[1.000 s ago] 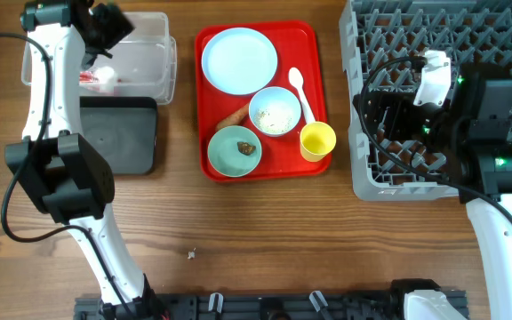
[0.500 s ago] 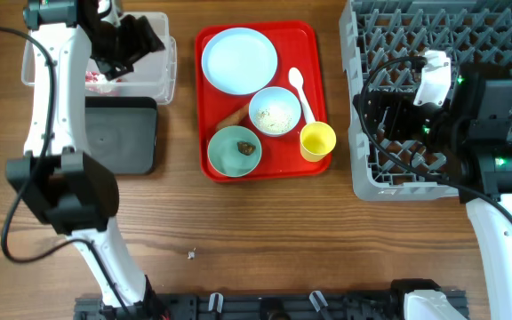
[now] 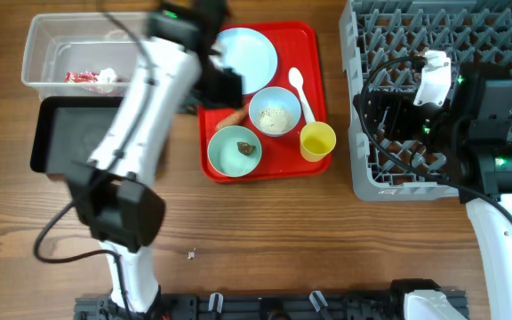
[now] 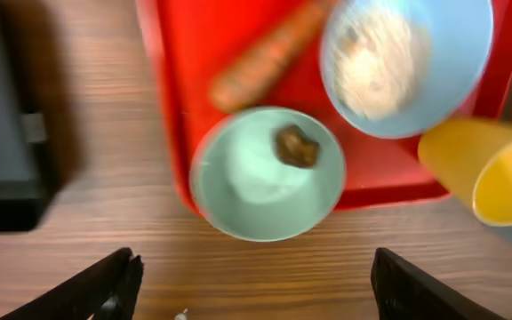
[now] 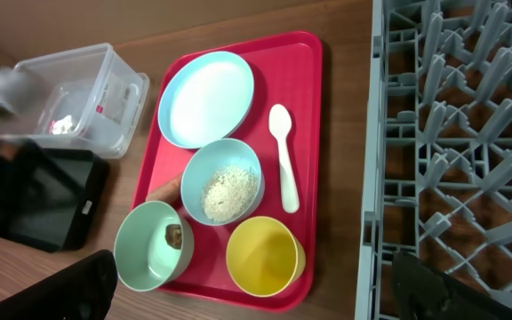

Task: Sort waste into correct bins and load items into the dishwasher rack
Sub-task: 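Move the left gripper to the green bowl and grasp its rim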

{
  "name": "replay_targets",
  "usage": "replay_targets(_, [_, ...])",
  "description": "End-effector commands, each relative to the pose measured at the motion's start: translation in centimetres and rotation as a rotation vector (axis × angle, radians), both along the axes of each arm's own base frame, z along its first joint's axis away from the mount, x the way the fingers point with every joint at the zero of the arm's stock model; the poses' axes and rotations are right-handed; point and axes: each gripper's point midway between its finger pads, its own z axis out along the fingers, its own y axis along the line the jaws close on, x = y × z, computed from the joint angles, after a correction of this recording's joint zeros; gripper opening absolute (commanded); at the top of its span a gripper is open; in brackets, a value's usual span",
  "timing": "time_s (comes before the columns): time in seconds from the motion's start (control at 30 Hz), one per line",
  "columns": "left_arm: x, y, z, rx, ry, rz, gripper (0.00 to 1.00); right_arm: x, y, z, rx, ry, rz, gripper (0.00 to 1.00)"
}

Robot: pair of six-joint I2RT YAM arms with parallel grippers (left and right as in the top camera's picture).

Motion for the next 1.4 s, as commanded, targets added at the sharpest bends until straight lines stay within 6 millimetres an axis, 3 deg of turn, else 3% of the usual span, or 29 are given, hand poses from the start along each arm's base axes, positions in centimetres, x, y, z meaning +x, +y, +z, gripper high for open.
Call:
replay_targets(0.0, [-2.8, -1.4, -3.8, 0.109, 0.056, -0.037, 0.81, 0.2, 0.0, 0.5, -0.008, -0.011, -0.004, 1.0])
replay_targets(0.17, [-5.2, -2.6, -8.0, 0.129, 0.109, -0.126, 0.79, 0.3, 0.0, 0.3, -0.008, -0.004, -0.004, 1.0])
replay_targets(0.4, [-6.6, -5.3, -8.8, 0.077, 0.108, -0.344, 0.74, 0.2, 0.0, 0.3, -0.008, -0.003, -0.004, 1.0])
replay_targets(0.53, [-6.5, -5.7, -9.2, 0.07, 0.091, -0.374, 0.73, 0.2, 0.0, 0.3, -0.007, 0.0, -0.004, 1.0])
replay_targets(0.83, [-6.2, -6.7, -12.6, 0.023, 0.057, -0.398, 0.7, 0.4, 0.0, 0.4, -0.006, -0.01, -0.005, 1.0])
replay_targets(1.03, [-6.5, -6.5, -13.9, 0.023, 0.058, -0.403, 0.38, 0.4, 0.0, 0.4, -0.006, -0.01, -0.005, 1.0])
replay_targets(1.2, [-6.2, -6.7, -13.9, 0.019, 0.047, -0.403, 0.25, 0.4, 0.0, 0.4, -0.005, -0.01, -0.006, 1.0])
replay_targets(1.3, [-5.8, -7.0, -13.9, 0.01, 0.027, -0.403, 0.04, 0.4, 0.0, 0.4, -0.005, -0.01, -0.006, 1.0])
replay_targets(1.37, [-5.8, -7.0, -13.9, 0.011, 0.026, -0.402, 0.04, 0.4, 0.0, 0.4, -0.005, -0.01, -0.006, 1.0])
